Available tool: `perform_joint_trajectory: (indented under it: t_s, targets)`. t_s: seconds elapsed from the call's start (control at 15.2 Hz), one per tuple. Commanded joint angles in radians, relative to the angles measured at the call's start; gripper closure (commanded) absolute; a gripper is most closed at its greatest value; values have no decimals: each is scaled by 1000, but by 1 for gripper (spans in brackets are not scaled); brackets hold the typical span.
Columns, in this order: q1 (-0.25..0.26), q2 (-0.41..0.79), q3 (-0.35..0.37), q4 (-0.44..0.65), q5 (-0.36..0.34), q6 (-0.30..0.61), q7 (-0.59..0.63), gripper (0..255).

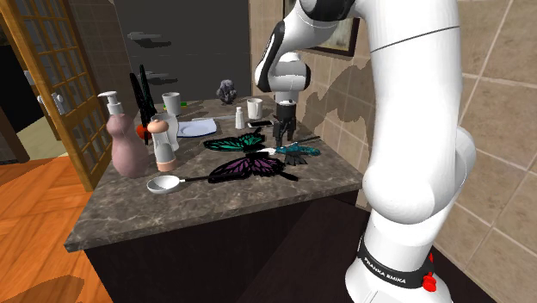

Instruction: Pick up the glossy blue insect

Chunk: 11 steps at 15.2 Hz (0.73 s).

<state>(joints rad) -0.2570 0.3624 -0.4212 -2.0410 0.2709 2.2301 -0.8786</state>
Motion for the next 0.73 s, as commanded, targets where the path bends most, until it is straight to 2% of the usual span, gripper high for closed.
perform_joint_trajectory:
  t_s: [0.0,0.4,0.46,0.66]
  targets:
    - [-6,19,5,-2,12,18,-11,0]
    - [-16,65,20,-6,40,63,-32,0]
    - [-17,64,20,-6,40,63,-32,255]
    - [-16,63,20,-7,39,63,-31,255]
